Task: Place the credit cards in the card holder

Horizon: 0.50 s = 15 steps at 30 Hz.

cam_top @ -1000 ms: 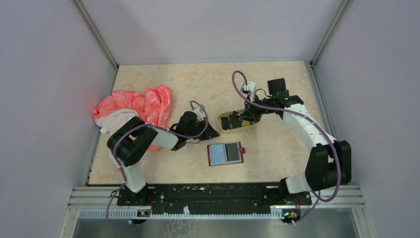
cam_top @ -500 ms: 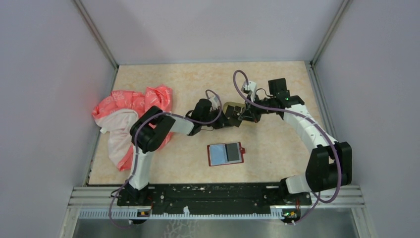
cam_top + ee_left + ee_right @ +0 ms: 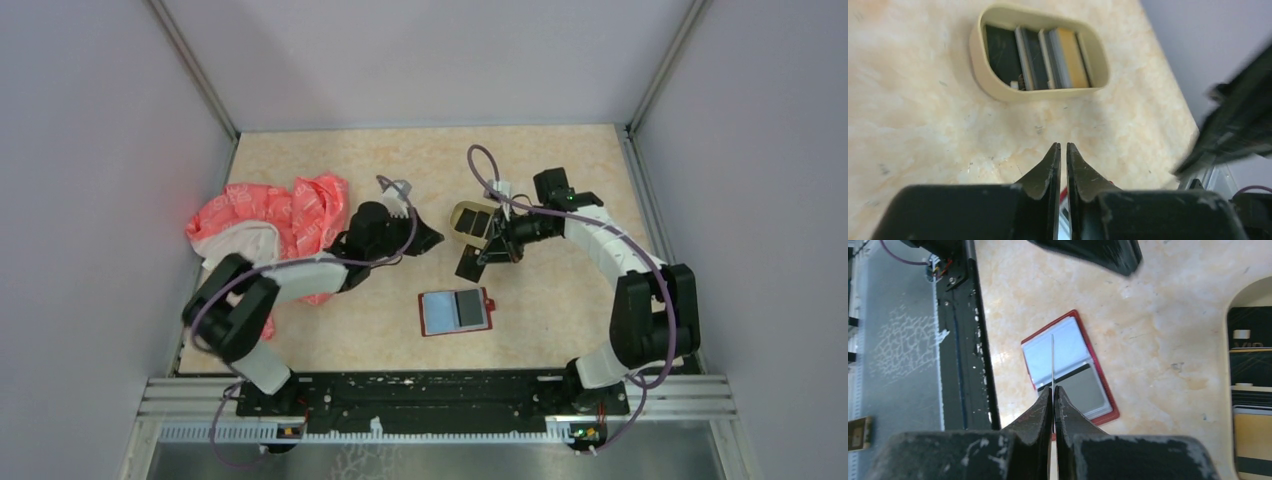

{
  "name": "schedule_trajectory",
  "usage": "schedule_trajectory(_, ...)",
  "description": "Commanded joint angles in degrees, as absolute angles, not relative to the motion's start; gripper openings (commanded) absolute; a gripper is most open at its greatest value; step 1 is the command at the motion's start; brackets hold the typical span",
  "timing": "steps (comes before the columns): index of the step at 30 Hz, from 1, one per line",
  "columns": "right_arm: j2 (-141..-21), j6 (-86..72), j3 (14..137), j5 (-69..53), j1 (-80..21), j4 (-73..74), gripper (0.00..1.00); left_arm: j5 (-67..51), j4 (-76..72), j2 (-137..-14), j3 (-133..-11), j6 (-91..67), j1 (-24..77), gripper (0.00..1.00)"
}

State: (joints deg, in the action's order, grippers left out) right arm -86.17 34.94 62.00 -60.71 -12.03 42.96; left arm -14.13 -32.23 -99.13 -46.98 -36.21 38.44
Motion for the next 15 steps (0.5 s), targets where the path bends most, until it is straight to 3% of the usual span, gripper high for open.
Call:
schedule_trajectory(1, -82.98, 33.2, 57.13, -64.84, -11.52, 42.95, 0.0, -5.93, -28.9, -82.02, -37.81, -23.44, 40.03, 0.14)
schedule_trajectory(3, -80.98, 27.79, 51.58, -63.82, -11.89, 36.26, 0.0, -5.34, -29.5, -74.05, -32.1, -21.59, 40.16, 0.21)
schedule_trajectory(5, -79.7, 24.07, 48.78, -61.86, -12.04, 32.09, 0.0, -4.36, -31.02, -66.18, -26.18, -21.06, 40.12, 0.36)
schedule_trajectory(6, -79.6, 21.38, 47.52, -62.21, -12.11, 30.24, 0.0, -3.41, -31.79, -62.61, -23.36, -21.72, 40.11, 0.5)
schedule_trajectory(7, -79.71, 19.21, 46.09, -63.71, -12.28, 27.96, 0.0, -2.35, -33.55, -59.2, -19.97, -22.34, 40.0, 0.82)
schedule_trajectory(8, -79.84, 16.92, 44.59, -64.48, -12.58, 25.74, 0.0, -1.84, -36.25, -56.37, -16.76, -24.02, 39.82, 0.96)
schedule_trajectory(11, -79.41, 10.92, 41.25, -61.59, -13.77, 20.54, 0.0, -4.97, -43.37, -47.84, -8.11, -30.06, 38.78, 0.99)
schedule_trajectory(15, -77.55, 3.17, 36.77, -57.88, -14.28, 13.06, 0.0, -11.67, -37.01, -42.78, -5.74, -33.17, 38.83, 0.89)
